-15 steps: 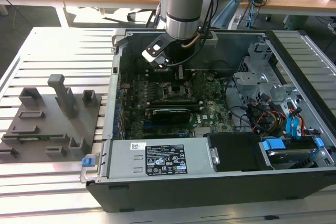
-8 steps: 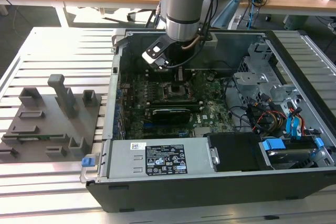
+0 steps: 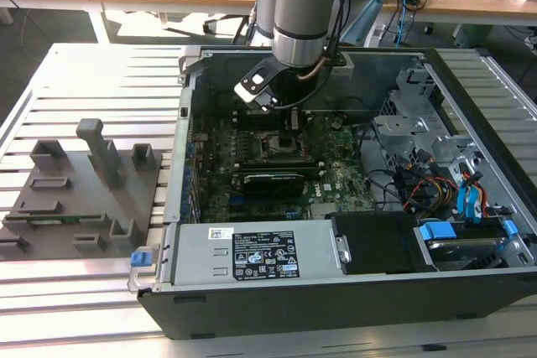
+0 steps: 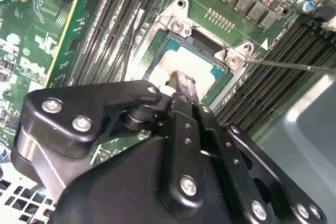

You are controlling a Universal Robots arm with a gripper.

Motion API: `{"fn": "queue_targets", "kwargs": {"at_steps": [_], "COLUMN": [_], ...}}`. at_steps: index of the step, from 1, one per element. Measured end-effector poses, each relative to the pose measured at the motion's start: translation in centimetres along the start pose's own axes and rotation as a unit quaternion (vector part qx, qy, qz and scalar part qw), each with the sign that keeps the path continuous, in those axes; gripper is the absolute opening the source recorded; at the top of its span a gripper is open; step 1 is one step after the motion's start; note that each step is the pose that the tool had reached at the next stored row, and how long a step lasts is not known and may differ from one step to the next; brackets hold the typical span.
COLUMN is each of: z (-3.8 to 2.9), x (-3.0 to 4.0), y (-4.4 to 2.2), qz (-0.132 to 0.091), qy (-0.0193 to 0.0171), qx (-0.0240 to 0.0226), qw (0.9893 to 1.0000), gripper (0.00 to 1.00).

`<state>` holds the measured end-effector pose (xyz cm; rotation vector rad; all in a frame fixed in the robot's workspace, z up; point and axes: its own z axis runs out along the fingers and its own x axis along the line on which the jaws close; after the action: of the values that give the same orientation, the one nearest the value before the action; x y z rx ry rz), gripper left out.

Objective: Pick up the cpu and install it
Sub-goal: 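Place the cpu into insertion slot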

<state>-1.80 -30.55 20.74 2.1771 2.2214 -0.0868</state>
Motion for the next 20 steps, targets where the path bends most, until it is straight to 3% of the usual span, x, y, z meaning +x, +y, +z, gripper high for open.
{"fn": "queue_targets", "kwargs": {"at_steps": [4, 6, 10, 13, 18, 20], "z": [-2.04, -2.65, -5.53, -7.06, -8.62, -8.77], "x": [-0.16, -0.2, -0.37, -0.46, -0.56, -0.57], "y": [-0.06, -0.07, -0.12, -0.15, -0.18, -0.18], "qz": [0.0, 0.0, 0.0, 0.0, 0.0, 0.0], "qy": [-0.0023, -0.0023, -0.0023, -0.0023, -0.0023, -0.0021], "qx": [0.0006, 0.0006, 0.0006, 0.0006, 0.0006, 0.0005], "qw": [1.0, 1.0, 1.0, 1.0, 1.0, 1.0], "gripper": [0.11, 0.11, 0.11, 0.11, 0.11, 0.11]}}
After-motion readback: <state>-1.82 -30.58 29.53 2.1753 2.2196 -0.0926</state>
